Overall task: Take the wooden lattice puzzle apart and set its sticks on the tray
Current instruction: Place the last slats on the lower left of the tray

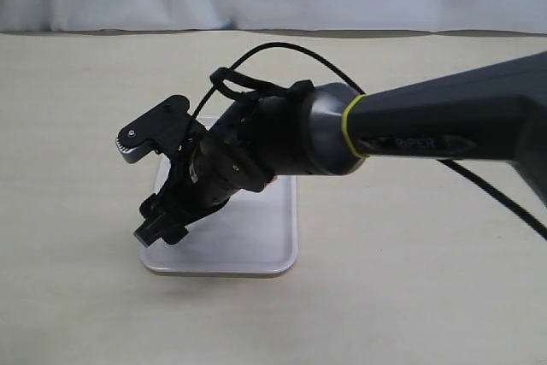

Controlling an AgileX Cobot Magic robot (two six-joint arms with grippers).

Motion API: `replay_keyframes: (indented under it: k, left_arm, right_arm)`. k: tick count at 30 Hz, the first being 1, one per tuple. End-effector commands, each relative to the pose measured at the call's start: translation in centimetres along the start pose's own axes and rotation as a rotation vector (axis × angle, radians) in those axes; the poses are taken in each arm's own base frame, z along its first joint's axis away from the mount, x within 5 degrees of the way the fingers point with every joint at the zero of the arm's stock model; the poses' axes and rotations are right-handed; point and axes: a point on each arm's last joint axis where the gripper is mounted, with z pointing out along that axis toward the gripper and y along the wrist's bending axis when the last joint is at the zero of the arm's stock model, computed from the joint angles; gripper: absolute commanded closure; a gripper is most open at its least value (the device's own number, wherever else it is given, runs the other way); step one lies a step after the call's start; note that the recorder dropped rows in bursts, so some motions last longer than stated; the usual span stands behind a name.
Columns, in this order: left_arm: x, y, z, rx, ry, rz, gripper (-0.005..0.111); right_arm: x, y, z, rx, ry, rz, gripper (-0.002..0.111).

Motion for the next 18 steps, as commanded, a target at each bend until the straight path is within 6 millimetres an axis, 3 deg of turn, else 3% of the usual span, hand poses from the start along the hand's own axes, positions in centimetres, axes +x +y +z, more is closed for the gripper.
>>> replay_keyframes:
  k: [1,7,13,16,17,18]
  left_arm:
    - [0.1,0.0,0.0,0.002,-0.003,0.000,0.107]
    - [0.0,0.0,0.0,0.001,-0.008,0.004,0.107]
    - [0.0,0.0,0.0,0.001,-0.008,0.004,0.107]
    - [0.0,0.0,0.0,0.001,-0.008,0.004,0.107]
    - [0.0,0.0,0.0,0.001,-0.008,0.004,0.107]
    - [0.0,0.0,0.0,0.001,-0.008,0.004,0.107]
  right_arm:
    - [-0.7,0.0,-0.7,-0.001,-0.028,0.000,0.024]
    - [-1.7,-0.1,-1.6,0.012,-0.001,0.004,0.009]
    - [-2.7,-0.4,-3.3,0.041,0.099,0.006,0.008]
    - [-3.0,-0.7,-4.7,0.061,0.139,-0.022,0.021]
    - [-3.0,-0.8,-5.1,0.074,0.149,-0.033,0.029]
    - [-3.1,-1.0,-5.7,0.093,0.155,-0.046,0.044]
